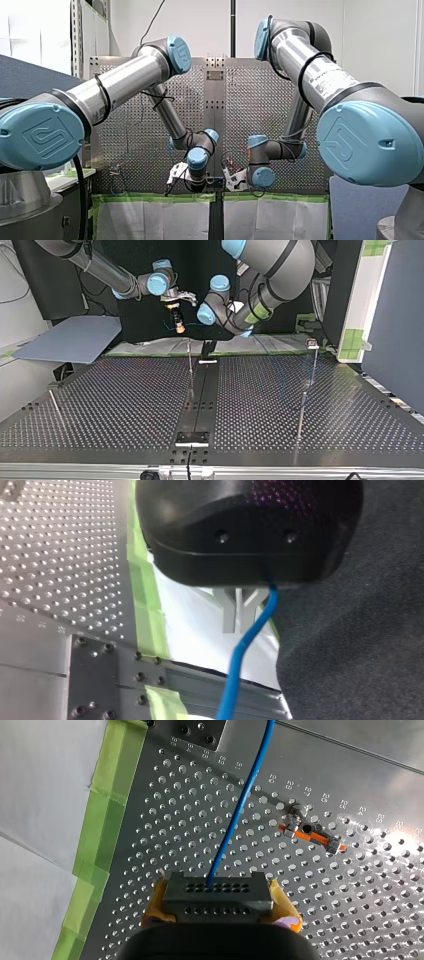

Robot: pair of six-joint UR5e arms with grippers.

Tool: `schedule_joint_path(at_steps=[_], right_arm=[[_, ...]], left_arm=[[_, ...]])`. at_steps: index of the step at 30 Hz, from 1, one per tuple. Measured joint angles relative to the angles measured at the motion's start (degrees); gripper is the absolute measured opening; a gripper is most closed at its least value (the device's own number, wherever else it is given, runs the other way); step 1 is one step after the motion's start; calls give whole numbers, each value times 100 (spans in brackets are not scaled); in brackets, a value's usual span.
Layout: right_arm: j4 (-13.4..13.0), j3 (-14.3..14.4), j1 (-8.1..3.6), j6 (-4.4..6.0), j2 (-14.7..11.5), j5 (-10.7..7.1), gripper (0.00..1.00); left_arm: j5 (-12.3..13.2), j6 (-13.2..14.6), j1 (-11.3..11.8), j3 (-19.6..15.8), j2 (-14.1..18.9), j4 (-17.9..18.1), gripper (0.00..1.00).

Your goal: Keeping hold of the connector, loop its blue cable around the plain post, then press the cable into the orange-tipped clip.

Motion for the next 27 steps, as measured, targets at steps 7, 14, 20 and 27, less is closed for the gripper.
schedule_joint_path(at_steps=[7, 14, 20, 27], right_arm=[[106, -61, -19, 144, 1, 2, 0], [376, -186, -61, 255, 0, 67, 0], [488, -249, -125, 351, 0, 231, 0], [457, -274, -184, 513, -1, 270, 0]], left_arm=[[-27, -153, -98, -109, 10, 389, 0], [-204, -320, -217, -182, 33, 767, 0], [-312, -447, -230, -243, 65, 1124, 0], [-329, -708, -180, -242, 80, 1516, 0]])
